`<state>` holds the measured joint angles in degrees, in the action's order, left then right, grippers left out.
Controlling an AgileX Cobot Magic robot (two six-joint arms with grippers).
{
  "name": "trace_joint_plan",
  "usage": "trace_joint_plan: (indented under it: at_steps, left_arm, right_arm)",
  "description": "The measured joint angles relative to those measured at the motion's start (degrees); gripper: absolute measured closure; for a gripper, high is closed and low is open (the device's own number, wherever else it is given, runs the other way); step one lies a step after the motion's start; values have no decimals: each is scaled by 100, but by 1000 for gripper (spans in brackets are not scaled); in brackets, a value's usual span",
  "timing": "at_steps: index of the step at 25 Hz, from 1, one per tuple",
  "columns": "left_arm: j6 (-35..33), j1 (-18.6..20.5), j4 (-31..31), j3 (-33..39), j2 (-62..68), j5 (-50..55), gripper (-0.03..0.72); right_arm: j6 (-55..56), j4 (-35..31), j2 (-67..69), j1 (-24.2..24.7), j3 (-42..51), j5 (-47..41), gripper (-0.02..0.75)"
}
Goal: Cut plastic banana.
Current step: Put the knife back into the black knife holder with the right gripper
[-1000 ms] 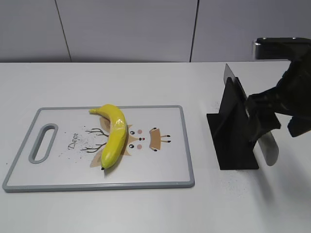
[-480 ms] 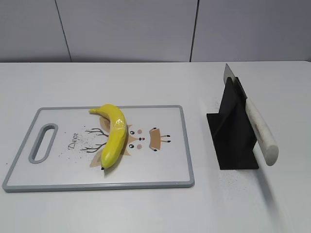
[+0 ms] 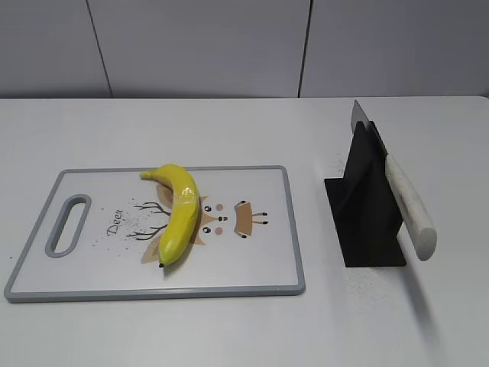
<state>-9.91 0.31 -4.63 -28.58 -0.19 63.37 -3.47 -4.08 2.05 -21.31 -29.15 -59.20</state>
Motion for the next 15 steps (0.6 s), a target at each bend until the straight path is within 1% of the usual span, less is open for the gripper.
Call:
trace_joint_plan:
  at_steps: [3, 5, 12, 15]
  left_arm:
    - [0, 6, -17, 12, 0, 0, 99]
    - [0, 6, -17, 19, 0, 0, 99]
    - [0, 10, -27, 31, 0, 0, 99]
    - [0, 10, -27, 31, 0, 0, 99]
  right_arm:
    - [0, 0, -235, 21, -5, -50, 195]
    - [0, -55, -239, 191, -5, -44, 195]
    - [0, -189, -239, 1414, 0, -33, 195]
    - [0, -189, -239, 1725, 0, -33, 196]
